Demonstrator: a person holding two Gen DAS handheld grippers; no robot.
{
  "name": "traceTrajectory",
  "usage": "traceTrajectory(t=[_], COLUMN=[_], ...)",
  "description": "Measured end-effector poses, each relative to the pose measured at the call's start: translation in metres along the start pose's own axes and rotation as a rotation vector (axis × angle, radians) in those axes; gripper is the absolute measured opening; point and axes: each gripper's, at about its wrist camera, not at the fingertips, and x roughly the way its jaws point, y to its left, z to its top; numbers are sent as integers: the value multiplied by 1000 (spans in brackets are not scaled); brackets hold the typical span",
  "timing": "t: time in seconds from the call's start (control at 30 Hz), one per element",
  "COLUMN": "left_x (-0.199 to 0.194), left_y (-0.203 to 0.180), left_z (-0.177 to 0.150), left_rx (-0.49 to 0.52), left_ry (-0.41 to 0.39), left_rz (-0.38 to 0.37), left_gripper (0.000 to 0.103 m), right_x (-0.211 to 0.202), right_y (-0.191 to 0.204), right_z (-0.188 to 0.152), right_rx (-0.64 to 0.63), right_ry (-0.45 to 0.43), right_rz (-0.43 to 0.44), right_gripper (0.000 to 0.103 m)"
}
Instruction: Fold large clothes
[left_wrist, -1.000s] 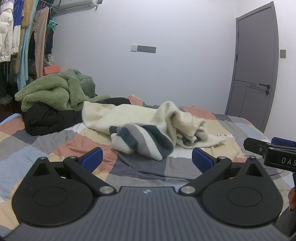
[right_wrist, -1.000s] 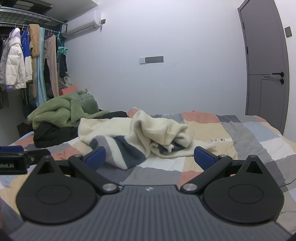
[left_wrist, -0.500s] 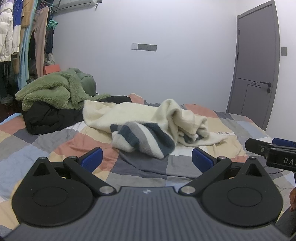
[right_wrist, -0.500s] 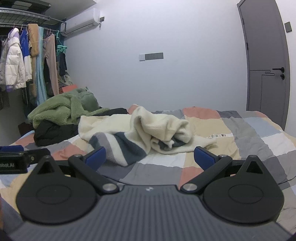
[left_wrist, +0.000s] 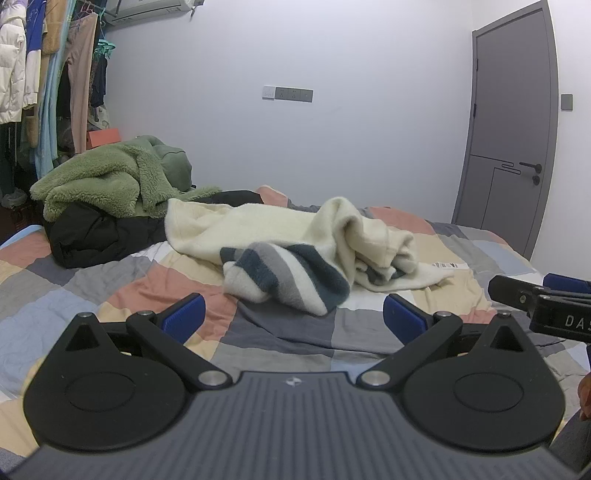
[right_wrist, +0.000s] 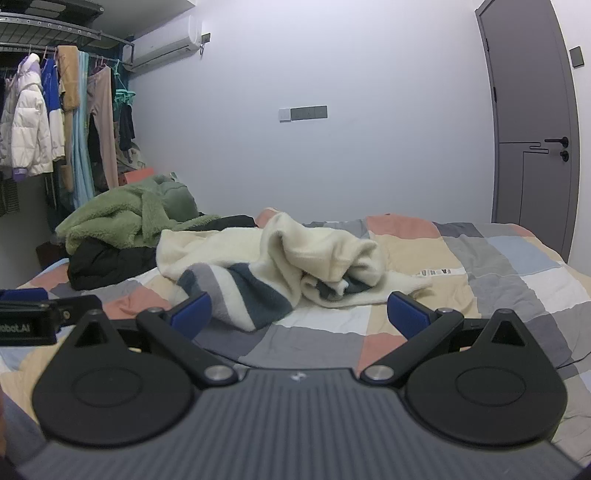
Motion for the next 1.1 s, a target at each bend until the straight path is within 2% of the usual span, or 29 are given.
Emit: traceTrajectory(t=[1.1], left_x=[3], left_y=[-2], left_z=[-4], left_rx=[25], left_ry=[8], left_rz=[1], left_gripper=[103], right_x=[8], right_y=[-3], right_z=[2], right_rx=[-1], right_ry=[25], right_rz=[-2], right_gripper=[103])
